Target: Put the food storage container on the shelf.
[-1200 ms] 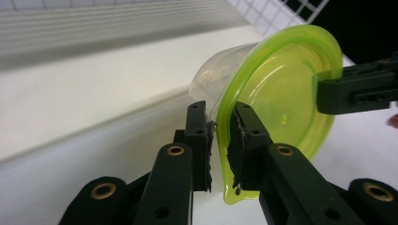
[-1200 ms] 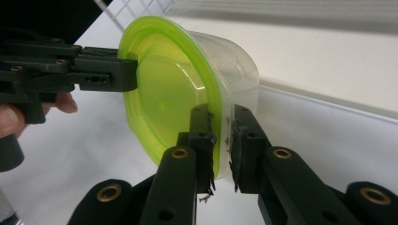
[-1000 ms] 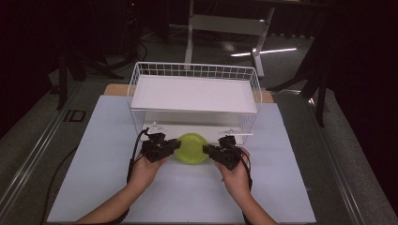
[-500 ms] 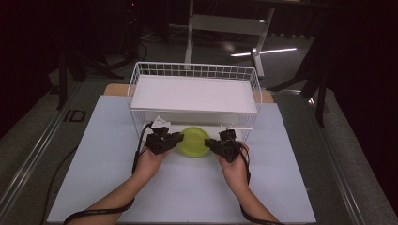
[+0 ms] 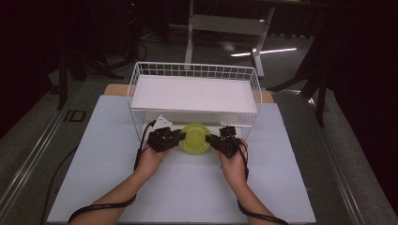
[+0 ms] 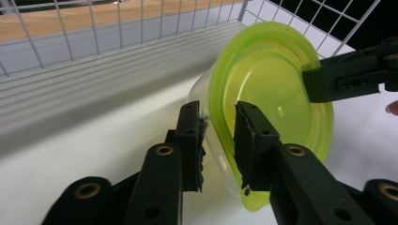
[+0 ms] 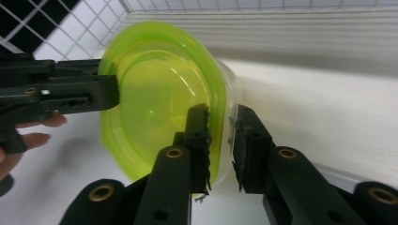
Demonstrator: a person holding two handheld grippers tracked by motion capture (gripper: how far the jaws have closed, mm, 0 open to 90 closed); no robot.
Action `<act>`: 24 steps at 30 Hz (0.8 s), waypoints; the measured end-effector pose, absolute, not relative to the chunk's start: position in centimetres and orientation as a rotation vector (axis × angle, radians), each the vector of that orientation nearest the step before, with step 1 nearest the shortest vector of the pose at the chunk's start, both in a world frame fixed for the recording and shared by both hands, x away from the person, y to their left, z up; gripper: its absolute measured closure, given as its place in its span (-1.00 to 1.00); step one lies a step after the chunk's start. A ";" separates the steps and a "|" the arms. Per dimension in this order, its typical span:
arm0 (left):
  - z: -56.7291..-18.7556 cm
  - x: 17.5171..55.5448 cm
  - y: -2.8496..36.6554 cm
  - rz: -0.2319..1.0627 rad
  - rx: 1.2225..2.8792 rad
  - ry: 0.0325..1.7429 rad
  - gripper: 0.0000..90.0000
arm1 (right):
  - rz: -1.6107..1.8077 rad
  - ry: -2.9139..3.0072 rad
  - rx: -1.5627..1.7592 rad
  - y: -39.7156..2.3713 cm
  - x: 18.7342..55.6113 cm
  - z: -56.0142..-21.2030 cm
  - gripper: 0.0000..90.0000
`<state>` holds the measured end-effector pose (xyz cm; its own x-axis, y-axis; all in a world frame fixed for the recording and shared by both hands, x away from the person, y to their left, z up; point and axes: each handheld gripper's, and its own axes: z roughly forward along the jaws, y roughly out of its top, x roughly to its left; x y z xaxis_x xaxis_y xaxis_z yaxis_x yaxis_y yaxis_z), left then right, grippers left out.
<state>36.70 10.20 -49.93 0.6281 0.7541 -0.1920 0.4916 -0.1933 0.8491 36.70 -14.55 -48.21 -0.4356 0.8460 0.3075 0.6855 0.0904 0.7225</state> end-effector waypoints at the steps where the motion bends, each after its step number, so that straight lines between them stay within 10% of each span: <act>1: -50.0 36.7 10.1 0.342 1.851 0.993 0.59 | 1.259 2.169 1.550 -14.6 36.8 -48.2 0.67; 24: -49.5 37.6 10.3 0.406 1.784 1.072 -0.04 | 1.248 2.078 1.476 -13.9 37.6 -47.5 0.25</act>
